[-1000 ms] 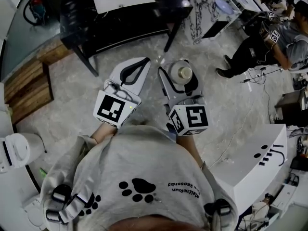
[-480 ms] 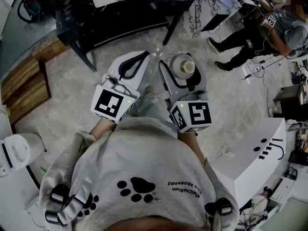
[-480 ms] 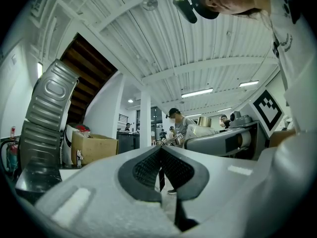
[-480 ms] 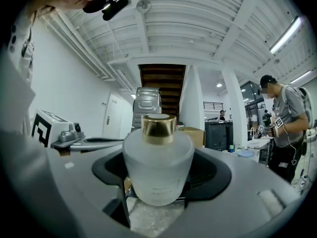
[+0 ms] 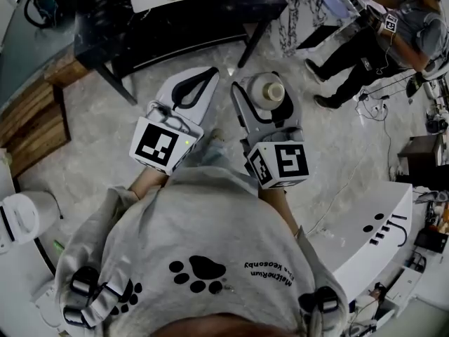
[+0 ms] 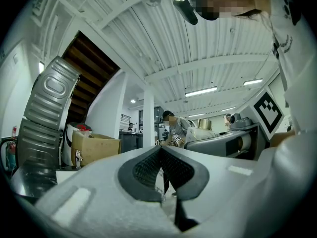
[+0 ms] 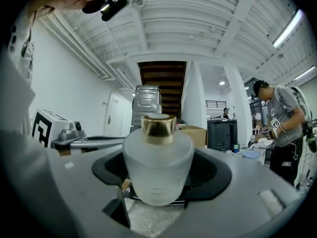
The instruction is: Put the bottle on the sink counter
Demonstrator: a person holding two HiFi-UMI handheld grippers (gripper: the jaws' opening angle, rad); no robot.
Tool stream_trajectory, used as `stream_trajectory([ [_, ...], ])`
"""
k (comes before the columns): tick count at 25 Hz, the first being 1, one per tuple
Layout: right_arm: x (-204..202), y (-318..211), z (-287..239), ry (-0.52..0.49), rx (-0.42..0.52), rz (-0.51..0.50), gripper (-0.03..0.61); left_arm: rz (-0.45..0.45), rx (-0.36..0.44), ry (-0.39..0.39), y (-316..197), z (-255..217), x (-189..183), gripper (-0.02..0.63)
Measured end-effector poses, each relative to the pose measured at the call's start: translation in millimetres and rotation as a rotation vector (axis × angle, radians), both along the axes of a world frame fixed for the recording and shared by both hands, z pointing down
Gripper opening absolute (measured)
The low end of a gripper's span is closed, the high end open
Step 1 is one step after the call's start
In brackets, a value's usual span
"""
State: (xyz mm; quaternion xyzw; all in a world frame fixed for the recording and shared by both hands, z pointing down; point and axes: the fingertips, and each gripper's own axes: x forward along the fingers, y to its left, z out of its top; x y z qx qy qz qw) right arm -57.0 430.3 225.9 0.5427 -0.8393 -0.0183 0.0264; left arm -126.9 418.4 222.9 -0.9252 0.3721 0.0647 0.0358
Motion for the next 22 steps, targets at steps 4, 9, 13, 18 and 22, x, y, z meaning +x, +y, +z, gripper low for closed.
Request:
stream_trajectory([
  [4, 21.3, -43.6, 2.3, -0.009, -0.012, -0.024, 0.336, -0.011, 0.008, -0.009, -39.1, -2.3, 22.9, -0.003],
  [9, 51.1, -102.6, 2.6, -0.012, -0.033, -0.064, 0.336, -0.036, 0.024, -0.005, -90.3, -9.4, 53.4, -0.003],
  [13, 68.9, -145.7, 7.4, 0.008, -0.044, -0.105, 0.336, -0.067, 0.005, -0.013, -129.4, -5.8, 74.0, -0.003],
  [18, 85.3, -188.2, 15.6, 0.016, -0.063, -0.152, 0.336, -0.114, -0.008, -0.016, -172.5, -1.2, 90.6, -0.003],
  [22, 103.4, -214.3, 19.1, 0.016, -0.065, -0.164, 0.336, -0.137, -0.006, -0.023, -197.3, 1.1, 104.9, -0.003],
])
